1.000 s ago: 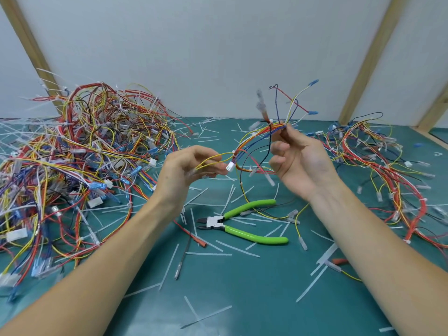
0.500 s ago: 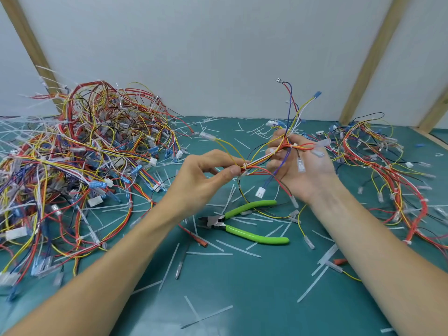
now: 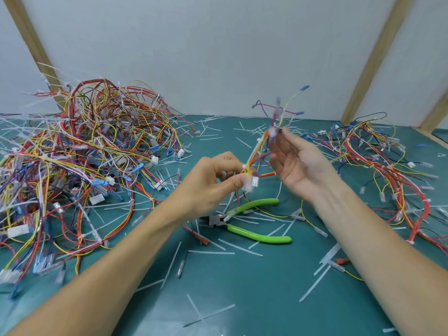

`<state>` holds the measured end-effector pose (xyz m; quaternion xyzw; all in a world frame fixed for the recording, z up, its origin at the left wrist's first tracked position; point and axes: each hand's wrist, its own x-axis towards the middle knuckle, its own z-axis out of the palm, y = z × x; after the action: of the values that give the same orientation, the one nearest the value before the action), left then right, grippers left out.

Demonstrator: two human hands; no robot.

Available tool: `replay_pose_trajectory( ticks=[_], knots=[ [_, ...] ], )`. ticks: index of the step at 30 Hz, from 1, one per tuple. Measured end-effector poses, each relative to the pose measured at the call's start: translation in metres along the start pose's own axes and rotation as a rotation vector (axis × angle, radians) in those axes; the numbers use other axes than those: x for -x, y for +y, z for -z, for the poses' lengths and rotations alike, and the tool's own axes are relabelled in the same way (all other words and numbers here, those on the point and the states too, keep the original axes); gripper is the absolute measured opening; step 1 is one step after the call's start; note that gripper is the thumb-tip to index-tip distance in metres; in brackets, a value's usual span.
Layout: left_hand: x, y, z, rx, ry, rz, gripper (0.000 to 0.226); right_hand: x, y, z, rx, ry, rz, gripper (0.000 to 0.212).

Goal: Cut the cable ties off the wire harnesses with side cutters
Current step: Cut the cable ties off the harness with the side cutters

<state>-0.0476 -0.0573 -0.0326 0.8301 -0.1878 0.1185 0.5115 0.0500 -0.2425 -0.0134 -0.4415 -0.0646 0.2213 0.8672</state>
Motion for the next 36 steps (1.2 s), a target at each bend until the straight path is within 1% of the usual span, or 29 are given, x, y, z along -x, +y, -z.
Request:
replay_pose_trajectory(
  ticks=[2, 4, 5, 7, 9, 12, 14, 16, 18, 19, 21, 23, 25, 27, 29, 30, 32, 34, 35, 36],
  knots=[
    [-0.002, -0.003, 0.001, 0.058, 0.074, 0.015, 0.011, 0.000, 0.001, 0.002, 0.013, -0.091, 0.015, 0.030],
    [-0.004, -0.006, 0.002, 0.146, 0.195, 0.036, 0.012, 0.000, 0.003, 0.001, 0.097, -0.173, 0.052, 0.029],
    [-0.004, -0.009, 0.003, 0.215, 0.261, 0.050, 0.014, 0.000, 0.004, 0.000, 0.182, -0.198, 0.076, 0.028],
    [-0.006, -0.012, 0.007, 0.352, 0.368, 0.075, 0.016, 0.000, 0.009, -0.001, 0.452, -0.203, 0.145, 0.029],
    [-0.007, -0.016, 0.012, 0.428, 0.431, 0.086, 0.016, 0.001, 0.018, -0.003, 0.785, -0.167, 0.224, 0.034],
    [-0.008, -0.019, 0.016, 0.479, 0.459, 0.068, 0.017, 0.005, 0.032, -0.002, 1.229, -0.156, 0.351, 0.046],
    [-0.009, -0.019, 0.017, 0.511, 0.461, 0.048, 0.017, 0.005, 0.037, 0.004, 1.455, -0.114, 0.444, 0.048],
    [-0.010, -0.018, 0.020, 0.539, 0.471, 0.034, 0.017, 0.002, 0.037, 0.013, 1.609, -0.040, 0.512, 0.038],
    [-0.012, -0.016, 0.025, 0.572, 0.495, 0.024, 0.022, -0.004, 0.034, 0.021, 1.730, 0.057, 0.529, 0.019],
    [-0.012, -0.015, 0.027, 0.586, 0.518, 0.023, 0.024, -0.007, 0.032, 0.025, 1.748, 0.116, 0.533, 0.012],
    [-0.013, -0.014, 0.027, 0.570, 0.585, 0.024, 0.027, -0.012, 0.027, 0.032, 1.709, 0.240, 0.574, 0.010],
    [-0.012, -0.015, 0.027, 0.479, 0.655, 0.005, 0.026, -0.013, 0.021, 0.036, 1.599, 0.349, 0.656, 0.011],
    [-0.011, -0.017, 0.027, 0.376, 0.718, -0.030, 0.024, -0.012, 0.015, 0.037, 1.459, 0.426, 0.700, 0.020],
    [-0.010, -0.019, 0.029, 0.295, 0.774, -0.065, 0.021, -0.012, 0.011, 0.035, 1.340, 0.434, 0.677, 0.030],
    [-0.010, -0.020, 0.030, 0.231, 0.833, -0.086, 0.020, -0.011, 0.009, 0.030, 1.131, 0.348, 0.576, 0.030],
    [-0.010, -0.020, 0.030, 0.211, 0.863, -0.084, 0.020, -0.010, 0.007, 0.028, 1.007, 0.292, 0.489, 0.027],
    [-0.010, -0.022, 0.030, 0.186, 0.926, -0.062, 0.020, -0.008, 0.000, 0.026, 0.794, 0.158, 0.248, 0.021],
    [-0.009, -0.024, 0.032, 0.157, 0.977, -0.034, 0.021, -0.005, -0.010, 0.027, 0.628, -0.012, -0.002, 0.020],
    [-0.009, -0.025, 0.033, 0.139, 0.993, -0.023, 0.021, -0.003, -0.014, 0.028, 0.535, -0.089, -0.085, 0.018],
    [-0.008, -0.026, 0.034, 0.124, 1.001, -0.015, 0.022, -0.001, -0.017, 0.029, 0.442, -0.145, -0.126, 0.015]
  ],
)
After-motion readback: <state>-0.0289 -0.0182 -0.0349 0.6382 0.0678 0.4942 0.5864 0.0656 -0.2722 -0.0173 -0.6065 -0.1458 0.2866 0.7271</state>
